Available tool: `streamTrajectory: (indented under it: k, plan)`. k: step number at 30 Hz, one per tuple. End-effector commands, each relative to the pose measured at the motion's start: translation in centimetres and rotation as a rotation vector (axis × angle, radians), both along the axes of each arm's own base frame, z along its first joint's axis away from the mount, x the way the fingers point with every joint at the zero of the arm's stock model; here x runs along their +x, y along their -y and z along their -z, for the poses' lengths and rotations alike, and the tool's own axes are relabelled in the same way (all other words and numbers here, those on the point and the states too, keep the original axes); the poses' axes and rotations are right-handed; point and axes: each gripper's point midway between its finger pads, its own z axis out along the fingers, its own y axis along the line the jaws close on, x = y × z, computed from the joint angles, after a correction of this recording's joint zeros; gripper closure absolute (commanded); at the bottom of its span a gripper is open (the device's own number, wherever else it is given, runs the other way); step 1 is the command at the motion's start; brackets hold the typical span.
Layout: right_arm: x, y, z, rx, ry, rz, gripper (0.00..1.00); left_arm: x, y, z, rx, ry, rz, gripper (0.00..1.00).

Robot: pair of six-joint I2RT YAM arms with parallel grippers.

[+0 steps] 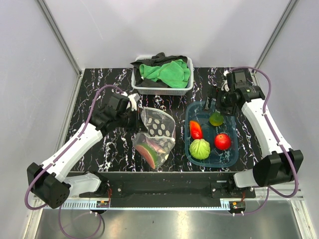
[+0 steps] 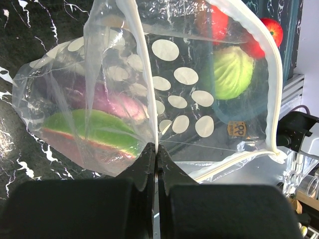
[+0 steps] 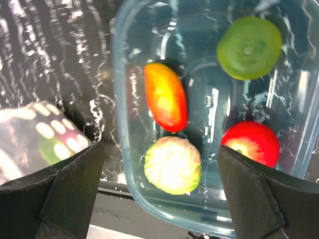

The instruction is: Open the zip-top bag and remove the fake food

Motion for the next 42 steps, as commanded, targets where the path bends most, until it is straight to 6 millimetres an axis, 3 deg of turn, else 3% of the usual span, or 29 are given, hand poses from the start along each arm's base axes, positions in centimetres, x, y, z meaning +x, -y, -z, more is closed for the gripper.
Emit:
streamTrajectory:
  k: [1, 5, 6, 12, 13, 17, 20, 25, 35, 42]
  plan:
    - [-0.7, -2.9, -4.8, 0.0, 0.112, -0.133, 0.0, -0.1, 0.5, 0.0, -0.027, 0.015, 0.049, 1.0]
    - [-1.5, -8.9, -7.0, 0.078, 0.173, -0.312, 0.0, -0.1, 0.5, -0.2, -0.03, 0.024, 0.045, 1.0]
    - [-2.1, -11.3, -7.6, 0.141, 0.178, -0.381, 0.0, -0.2, 0.5, -0.1, -0.032, 0.018, 0.045, 1.0]
    - [-3.6, -18.8, -7.3, 0.232, 0.134, -0.56, 0.05, 0.0, 1.1, -0.1, -0.054, 0.002, 0.042, 1.0]
    - [-4.3, -20.6, -7.1, 0.233, 0.125, -0.603, 0.1, -0.1, 1.2, -0.2, -0.061, 0.0, 0.047, 1.0]
    - [-5.0, -23.9, -6.2, 0.276, 0.094, -0.634, 0.34, -0.3, 1.4, 0.1, -0.064, 0.001, 0.051, 1.0]
    - [-5.6, -25.1, -3.9, 0.298, 0.025, -0.665, 0.52, -0.4, 1.7, 0.2, -0.087, -0.002, 0.048, 1.0]
    - [-7.5, -25.5, 2.4, 0.23, -0.127, -0.721, 0.68, -0.3, 2.3, 0.6, -0.114, -0.037, 0.045, 1.0]
    - [-10.6, -24.8, 8.2, 0.229, -0.244, -0.746, 0.7, 0.6, 4.0, 1.9, -0.179, -0.091, 0.013, 1.0]
    - [-12.4, -24.1, 12.3, 0.224, -0.291, -0.741, 0.63, 1.8, 5.1, 2.7, -0.188, -0.113, -0.016, 1.0]
